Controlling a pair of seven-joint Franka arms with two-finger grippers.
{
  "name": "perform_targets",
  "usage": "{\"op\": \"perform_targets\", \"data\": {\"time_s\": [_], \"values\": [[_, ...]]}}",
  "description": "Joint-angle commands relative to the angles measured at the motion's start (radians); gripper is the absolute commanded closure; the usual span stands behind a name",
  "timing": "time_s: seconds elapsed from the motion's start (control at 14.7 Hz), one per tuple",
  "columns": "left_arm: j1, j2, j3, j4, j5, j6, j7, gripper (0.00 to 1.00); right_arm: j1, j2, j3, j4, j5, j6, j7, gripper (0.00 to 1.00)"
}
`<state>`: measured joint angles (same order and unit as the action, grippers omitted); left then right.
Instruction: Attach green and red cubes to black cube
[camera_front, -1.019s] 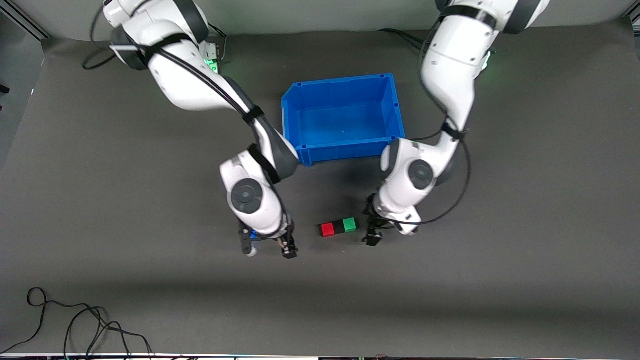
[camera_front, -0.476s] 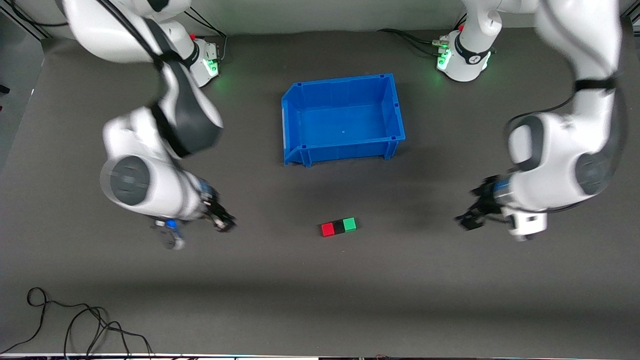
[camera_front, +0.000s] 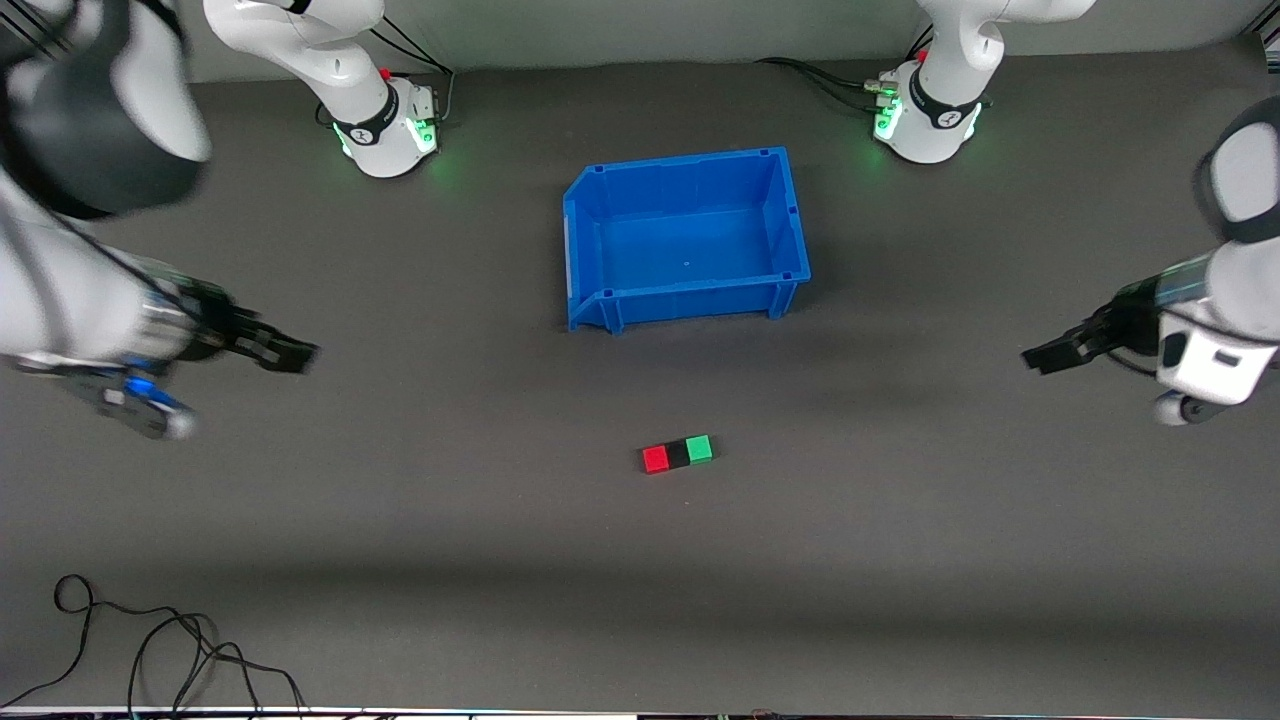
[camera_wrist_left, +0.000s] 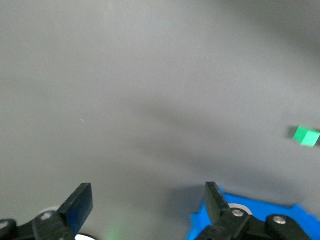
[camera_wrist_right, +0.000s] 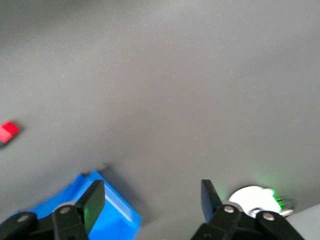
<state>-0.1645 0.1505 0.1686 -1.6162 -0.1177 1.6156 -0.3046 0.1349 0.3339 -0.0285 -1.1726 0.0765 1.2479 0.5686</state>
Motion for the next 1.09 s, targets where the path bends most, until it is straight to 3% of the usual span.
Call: {"op": "perform_targets", "data": {"time_s": [0.0,0.27,0.61,0.88,1.02], "values": [[0.0,-0.055,-0.009,0.03,0.055,-0.034,0.223,0.0,-0.044,-0.099,-0.057,-0.093,-0.001,0.002,-0.247,0.14],[-0.01,-0.132,-0.014,0.021,0.084,-0.002,0.265,0.0,-0.041,-0.144,-0.169,-0.096,-0.009,0.01,-0.444,0.12],[-0.026,-0.224,-0.029,-0.042,0.105,0.027,0.268,0.0,-0.032,-0.231,-0.172,-0.263,-0.061,0.16,-0.469,0.1],[0.084,-0.221,-0.167,-0.036,0.115,0.023,0.278,0.0,-0.032,-0.306,-0.172,-0.387,-0.061,0.271,-0.469,0.07],[0.089,-0.22,-0.164,-0.034,0.113,0.023,0.3,0.0,-0.031,-0.315,-0.171,-0.403,-0.064,0.285,-0.469,0.02]]}}
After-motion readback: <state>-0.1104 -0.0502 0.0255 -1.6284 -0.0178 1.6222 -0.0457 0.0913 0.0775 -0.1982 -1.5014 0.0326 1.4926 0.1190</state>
